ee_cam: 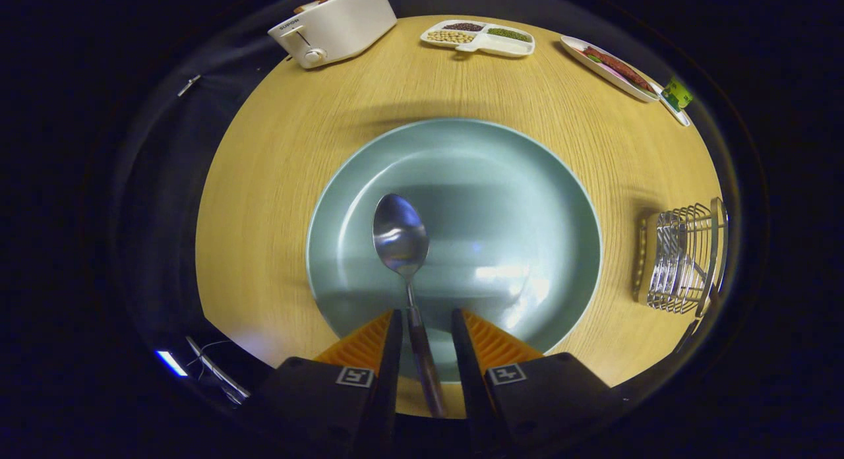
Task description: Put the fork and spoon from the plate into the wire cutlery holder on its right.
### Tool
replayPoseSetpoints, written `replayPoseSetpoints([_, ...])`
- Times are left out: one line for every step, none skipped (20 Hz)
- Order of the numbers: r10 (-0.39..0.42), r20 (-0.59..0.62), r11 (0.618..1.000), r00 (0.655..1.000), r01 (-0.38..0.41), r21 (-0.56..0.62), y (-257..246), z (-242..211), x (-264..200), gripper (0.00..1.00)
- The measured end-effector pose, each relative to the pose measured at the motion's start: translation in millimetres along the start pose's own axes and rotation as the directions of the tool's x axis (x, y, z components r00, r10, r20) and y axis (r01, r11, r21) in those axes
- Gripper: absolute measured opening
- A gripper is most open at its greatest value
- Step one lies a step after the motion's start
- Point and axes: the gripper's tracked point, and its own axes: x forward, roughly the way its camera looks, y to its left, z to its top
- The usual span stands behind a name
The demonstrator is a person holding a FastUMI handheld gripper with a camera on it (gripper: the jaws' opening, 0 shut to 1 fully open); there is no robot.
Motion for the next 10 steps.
replayPoseSetpoints([-0.011,0.004,1.000,1.000,0.011,-0.015,-2,0,1,0.33])
replayPoseSetpoints([-0.013,0.005,1.000,1.000,0.013,-0.026,-3,-1,1,0.28])
replayPoseSetpoints([-0.009,0.000,0.999,1.000,0.009,-0.038,-1,-2,1,0.22])
replayPoseSetpoints([-0.002,0.000,0.999,1.000,0.002,-0.052,0,-1,2,0.22])
replayPoseSetpoints([0.043,-0.015,0.997,0.999,-0.044,-0.066,8,-5,2,0.18])
replayPoseSetpoints([0.104,-0.036,0.991,0.994,-0.107,-0.078,18,-10,1,0.13])
replayPoseSetpoints([0.161,-0.057,0.980,0.985,-0.166,-0.105,28,-17,1,0.10])
replayPoseSetpoints([0.170,-0.050,0.976,0.984,-0.175,-0.130,28,-17,-1,0.09])
replayPoseSetpoints([0.172,-0.043,0.974,0.984,-0.176,-0.139,27,-17,-1,0.06])
replayPoseSetpoints([0.181,-0.043,0.973,0.983,-0.185,-0.135,27,-17,-1,0.06])
